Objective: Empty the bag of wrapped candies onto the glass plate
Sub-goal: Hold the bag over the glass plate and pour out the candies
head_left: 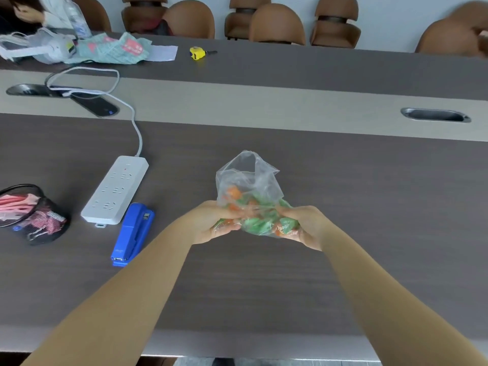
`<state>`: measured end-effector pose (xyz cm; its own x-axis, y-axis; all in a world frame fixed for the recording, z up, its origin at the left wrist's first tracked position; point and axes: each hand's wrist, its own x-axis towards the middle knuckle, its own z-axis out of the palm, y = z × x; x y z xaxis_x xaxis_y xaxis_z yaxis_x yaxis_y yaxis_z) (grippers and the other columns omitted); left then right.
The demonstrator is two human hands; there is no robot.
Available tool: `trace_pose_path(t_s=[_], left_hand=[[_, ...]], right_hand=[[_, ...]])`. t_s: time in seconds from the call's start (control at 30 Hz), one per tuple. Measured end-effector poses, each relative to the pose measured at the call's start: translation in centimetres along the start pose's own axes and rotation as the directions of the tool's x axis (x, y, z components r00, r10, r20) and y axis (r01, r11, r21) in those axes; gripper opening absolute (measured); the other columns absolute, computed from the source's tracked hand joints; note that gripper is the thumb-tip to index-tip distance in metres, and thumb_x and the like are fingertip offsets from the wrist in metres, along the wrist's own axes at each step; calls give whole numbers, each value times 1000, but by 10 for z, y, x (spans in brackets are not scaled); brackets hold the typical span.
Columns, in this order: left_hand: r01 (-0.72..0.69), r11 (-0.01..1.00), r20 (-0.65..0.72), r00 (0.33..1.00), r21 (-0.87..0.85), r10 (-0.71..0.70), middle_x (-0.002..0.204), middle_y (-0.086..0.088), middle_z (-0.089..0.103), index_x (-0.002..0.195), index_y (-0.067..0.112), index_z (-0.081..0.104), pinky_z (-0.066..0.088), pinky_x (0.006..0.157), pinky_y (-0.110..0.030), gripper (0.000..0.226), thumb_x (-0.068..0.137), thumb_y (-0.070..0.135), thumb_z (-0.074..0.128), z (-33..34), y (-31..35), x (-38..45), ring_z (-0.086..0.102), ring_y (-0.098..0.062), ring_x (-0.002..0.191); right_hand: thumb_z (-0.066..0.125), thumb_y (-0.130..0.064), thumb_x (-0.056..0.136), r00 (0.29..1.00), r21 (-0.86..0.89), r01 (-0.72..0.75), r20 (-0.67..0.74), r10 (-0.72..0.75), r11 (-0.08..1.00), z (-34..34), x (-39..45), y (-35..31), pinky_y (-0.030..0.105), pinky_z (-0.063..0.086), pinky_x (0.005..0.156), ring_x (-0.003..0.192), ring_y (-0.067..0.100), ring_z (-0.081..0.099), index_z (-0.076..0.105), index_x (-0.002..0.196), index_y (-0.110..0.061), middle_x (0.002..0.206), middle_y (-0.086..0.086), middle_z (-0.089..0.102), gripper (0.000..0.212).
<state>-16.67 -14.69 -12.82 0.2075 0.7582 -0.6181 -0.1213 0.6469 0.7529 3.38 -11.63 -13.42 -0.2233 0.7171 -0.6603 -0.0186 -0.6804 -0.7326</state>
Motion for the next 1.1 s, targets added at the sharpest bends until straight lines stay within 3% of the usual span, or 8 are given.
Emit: trace_pose_path(t_s=[0.17,0.23,0.47,0.67,0.77,0.87,1.0,1.1], left_hand=[[19,998,11,1000,53,-19,80,9,63,93,21,64,49,58,-12,23,82,1,60,-3,4,3,50,-5,57],[25,998,19,999,60,-27,83,7,61,93,20,63,47,59,-12,23,82,1,60,-3,8,2,45,-7,60],[83,977,1,996,196,-85,84,2,60,94,20,63,42,45,-9,13,83,13,62,-2,18,-4,52,-2,43],[90,984,26,995,154,-95,92,-3,60,91,17,62,40,40,-9,13,87,8,53,0,21,-14,50,-2,41],[65,997,54,996,27,-67,69,3,68,89,12,60,42,39,-12,17,87,0,48,2,26,-19,54,-3,42],[2,998,57,998,-70,2,62,5,69,89,9,61,48,44,-13,25,86,-7,43,3,33,-22,60,-5,47],[-62,994,-24,998,-94,60,96,-3,65,99,2,62,57,61,-14,19,86,-6,49,6,45,-19,64,-9,79],[-71,994,-90,994,-79,64,98,-7,63,95,-1,62,58,60,-15,12,86,-2,54,9,51,-17,63,-14,84]], right_hand=[[59,-6,83,998,46,19,55,-22,999,-3,-1,-8,27,59,69,57,18,59,63,102,1,93,13,64,21],[58,-7,83,999,-3,22,42,-21,1000,-4,-2,-13,29,57,72,65,21,57,64,100,-2,85,10,64,18],[54,-10,87,997,-177,-8,-81,-7,984,1,-7,-21,33,58,57,77,27,62,57,117,6,101,21,63,34],[49,-8,89,989,-244,12,-139,-47,970,-1,-15,-27,23,53,41,64,23,57,58,106,2,94,18,60,21],[47,-11,91,982,-259,32,-173,-79,965,-3,-18,-30,25,52,45,60,21,56,58,103,-3,83,14,60,19],[50,-12,89,973,-229,66,-201,-114,971,-3,-20,-34,22,47,45,55,16,51,57,93,-4,70,7,55,11],[53,-13,87,977,-205,123,-144,-155,971,-4,-23,-42,15,37,38,45,10,44,56,70,-7,62,5,50,19],[55,-13,86,983,-206,128,-104,-152,970,-3,-24,-48,15,39,42,54,11,44,60,78,-6,65,4,53,11]])
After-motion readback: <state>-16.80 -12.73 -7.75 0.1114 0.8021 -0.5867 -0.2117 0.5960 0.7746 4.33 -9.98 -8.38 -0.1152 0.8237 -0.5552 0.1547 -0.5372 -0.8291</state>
